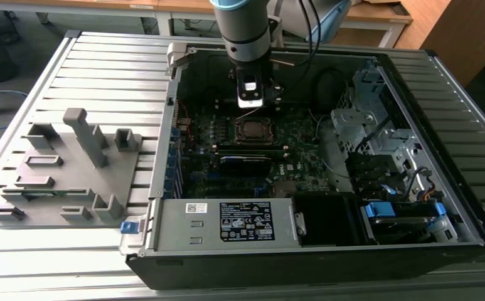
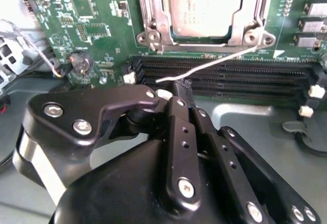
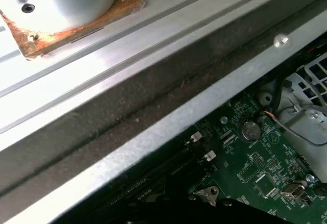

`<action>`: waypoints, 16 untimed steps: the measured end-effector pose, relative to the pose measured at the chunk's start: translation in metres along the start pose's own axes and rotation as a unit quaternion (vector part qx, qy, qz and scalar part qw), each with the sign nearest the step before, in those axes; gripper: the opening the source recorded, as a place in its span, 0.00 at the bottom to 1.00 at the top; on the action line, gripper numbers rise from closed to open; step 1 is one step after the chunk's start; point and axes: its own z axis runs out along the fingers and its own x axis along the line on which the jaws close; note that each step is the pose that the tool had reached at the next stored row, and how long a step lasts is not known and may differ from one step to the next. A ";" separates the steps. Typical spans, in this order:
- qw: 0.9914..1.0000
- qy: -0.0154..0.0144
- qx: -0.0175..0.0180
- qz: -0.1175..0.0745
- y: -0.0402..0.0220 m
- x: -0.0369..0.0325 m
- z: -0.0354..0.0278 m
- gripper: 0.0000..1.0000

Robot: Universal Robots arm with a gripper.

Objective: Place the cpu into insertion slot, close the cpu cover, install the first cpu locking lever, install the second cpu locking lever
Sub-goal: 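Install the first cpu locking lever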

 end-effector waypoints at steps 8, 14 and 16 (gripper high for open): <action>1.000 0.004 -0.006 0.002 0.0021 -0.0006 -0.0062 0.11; 1.000 0.005 -0.008 0.002 0.0036 -0.0010 -0.0104 0.11; 1.000 0.006 -0.009 0.003 0.0041 -0.0011 -0.0119 0.11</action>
